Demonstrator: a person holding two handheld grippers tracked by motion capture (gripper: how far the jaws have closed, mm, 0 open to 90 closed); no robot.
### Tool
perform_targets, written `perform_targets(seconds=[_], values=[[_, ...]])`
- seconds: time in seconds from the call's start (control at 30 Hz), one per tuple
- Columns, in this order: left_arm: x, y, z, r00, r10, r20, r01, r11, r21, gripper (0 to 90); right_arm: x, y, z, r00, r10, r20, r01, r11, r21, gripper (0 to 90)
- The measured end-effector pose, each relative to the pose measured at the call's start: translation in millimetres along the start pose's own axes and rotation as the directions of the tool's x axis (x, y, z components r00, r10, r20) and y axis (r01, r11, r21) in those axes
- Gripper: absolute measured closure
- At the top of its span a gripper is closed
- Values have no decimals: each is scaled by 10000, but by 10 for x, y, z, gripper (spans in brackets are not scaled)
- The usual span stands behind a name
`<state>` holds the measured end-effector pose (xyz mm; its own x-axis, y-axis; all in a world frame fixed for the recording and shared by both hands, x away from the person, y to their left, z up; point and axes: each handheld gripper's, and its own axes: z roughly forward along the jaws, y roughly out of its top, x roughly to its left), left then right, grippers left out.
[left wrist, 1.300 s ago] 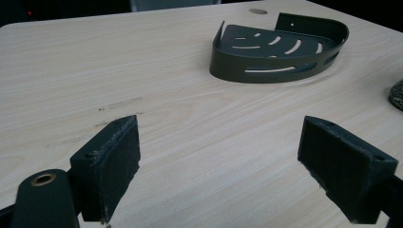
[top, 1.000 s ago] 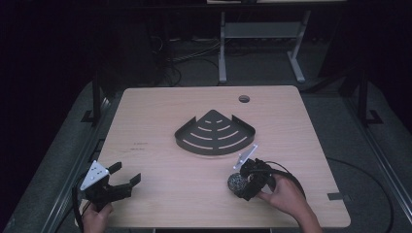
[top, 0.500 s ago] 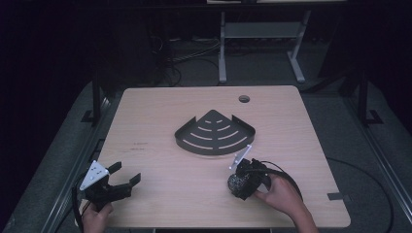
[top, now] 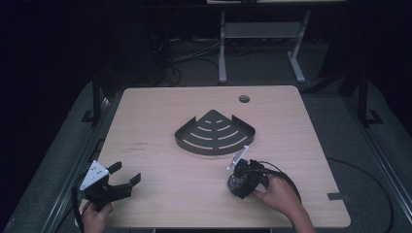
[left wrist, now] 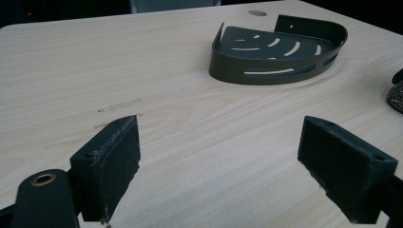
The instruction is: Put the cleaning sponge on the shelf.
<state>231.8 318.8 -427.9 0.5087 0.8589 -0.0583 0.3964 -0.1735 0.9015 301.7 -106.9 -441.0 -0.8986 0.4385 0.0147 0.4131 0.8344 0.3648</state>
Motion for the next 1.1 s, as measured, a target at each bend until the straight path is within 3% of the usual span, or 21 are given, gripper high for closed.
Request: perform_targets(seconds=[0.73,1.1], values=[[-2,3,-1,10000,-4,26,4,10000,-14,133,25,-10,-19,9998,-203,78,203,9998,-37,320],[-9,3,4,10000,-1,30,1,10000,1,133,10,-16,-125,9999,-147,42,147,9997,-214,327]])
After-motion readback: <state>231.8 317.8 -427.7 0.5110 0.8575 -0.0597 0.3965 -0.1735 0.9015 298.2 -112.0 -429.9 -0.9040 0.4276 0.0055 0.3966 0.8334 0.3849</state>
